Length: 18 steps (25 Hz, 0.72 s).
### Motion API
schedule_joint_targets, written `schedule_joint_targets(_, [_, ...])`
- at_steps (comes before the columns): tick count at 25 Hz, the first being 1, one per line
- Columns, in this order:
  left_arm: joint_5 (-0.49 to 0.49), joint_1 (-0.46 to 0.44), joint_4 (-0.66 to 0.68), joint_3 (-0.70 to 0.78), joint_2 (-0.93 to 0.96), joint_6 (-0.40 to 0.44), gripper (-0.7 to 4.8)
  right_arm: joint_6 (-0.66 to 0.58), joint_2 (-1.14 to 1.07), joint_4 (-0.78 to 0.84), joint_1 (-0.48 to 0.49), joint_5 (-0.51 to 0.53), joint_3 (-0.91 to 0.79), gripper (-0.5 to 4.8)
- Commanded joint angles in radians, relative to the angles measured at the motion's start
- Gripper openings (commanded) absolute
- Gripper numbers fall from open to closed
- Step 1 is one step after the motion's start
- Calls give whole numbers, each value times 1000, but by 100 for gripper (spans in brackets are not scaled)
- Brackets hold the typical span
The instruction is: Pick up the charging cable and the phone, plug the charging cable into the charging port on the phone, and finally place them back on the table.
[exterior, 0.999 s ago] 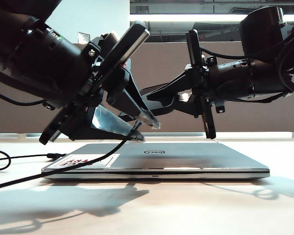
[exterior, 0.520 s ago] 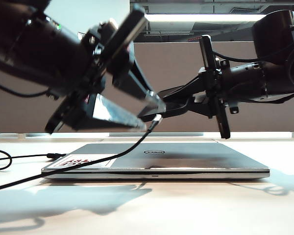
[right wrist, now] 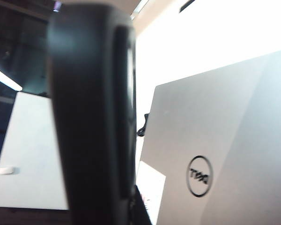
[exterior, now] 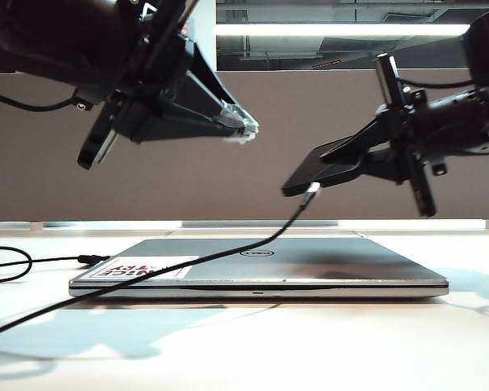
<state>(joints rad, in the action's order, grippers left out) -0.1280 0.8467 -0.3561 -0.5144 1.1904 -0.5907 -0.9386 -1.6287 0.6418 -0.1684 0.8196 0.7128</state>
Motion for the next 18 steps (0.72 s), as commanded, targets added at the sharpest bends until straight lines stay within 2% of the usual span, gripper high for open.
schedule_joint_targets(1, [1,-34,8,-25,-3,45,-5,123,67,-184,61,9,27,-6])
schedule_joint_targets(6, [1,-104,114,-94,-3,69,-5,353,137,-543,159,10,90,-6])
schedule_joint_targets(7, [1,-136,156,-127,-3,92,-5,447,143,-708,201,13,142,-6])
schedule_joint_targets(8, [1,-148,172,-142,-3,100,-5,491,142,-779,218,13,167,-6])
schedule_joint_targets(9, [1,-171,192,-169,-3,113,-5,593,135,-917,255,10,224,-6])
schedule_joint_targets(13, [1,-205,205,-204,-4,114,-5,742,113,-1144,312,-18,332,-6])
schedule_joint_targets(18, [1,-212,228,-209,-4,154,-5,843,66,-1275,333,-37,405,-6])
